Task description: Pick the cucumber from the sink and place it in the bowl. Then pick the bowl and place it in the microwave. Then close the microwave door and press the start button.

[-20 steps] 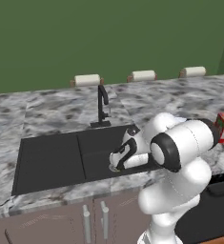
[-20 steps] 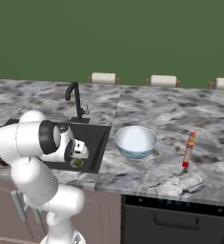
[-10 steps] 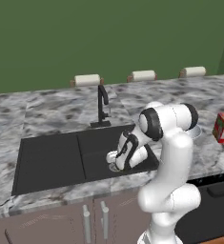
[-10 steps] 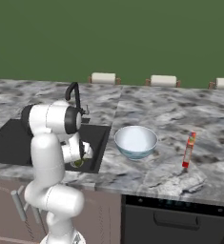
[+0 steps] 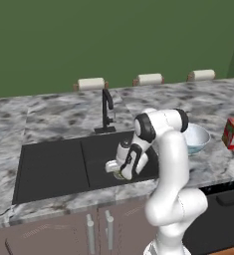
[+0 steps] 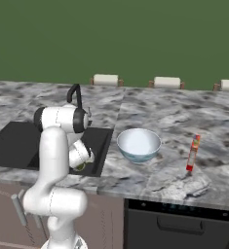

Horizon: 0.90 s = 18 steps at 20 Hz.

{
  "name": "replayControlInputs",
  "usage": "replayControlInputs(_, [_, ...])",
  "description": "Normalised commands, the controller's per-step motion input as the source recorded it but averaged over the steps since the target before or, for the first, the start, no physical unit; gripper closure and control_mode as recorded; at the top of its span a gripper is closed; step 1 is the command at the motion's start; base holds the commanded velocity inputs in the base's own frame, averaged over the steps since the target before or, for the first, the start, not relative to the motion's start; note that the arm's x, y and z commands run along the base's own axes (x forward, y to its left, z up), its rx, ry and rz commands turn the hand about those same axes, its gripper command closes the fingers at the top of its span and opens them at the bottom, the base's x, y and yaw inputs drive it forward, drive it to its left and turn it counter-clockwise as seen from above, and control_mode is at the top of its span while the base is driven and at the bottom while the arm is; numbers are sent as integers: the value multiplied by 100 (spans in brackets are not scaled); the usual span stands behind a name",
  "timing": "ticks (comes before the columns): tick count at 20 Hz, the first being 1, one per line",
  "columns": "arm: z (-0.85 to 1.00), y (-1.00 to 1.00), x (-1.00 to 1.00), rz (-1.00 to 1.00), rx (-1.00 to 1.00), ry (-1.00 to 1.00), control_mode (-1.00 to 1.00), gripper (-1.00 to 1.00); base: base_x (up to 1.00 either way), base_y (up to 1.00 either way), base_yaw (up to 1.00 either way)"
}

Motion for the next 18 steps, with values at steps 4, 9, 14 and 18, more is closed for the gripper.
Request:
replayControlInputs(4, [-33, 17, 3, -2, 0, 0, -100, -100, 0, 0, 0])
replayControlInputs(9, [0, 0, -29, -1, 1, -5, -100, 100, 0, 0, 0])
replayControlInputs(14, [88, -14, -17, 1, 0, -4, -100, 100, 0, 0, 0])
replayControlInputs(18, [100, -23, -33, 0, 0, 0, -100, 100, 0, 0, 0])
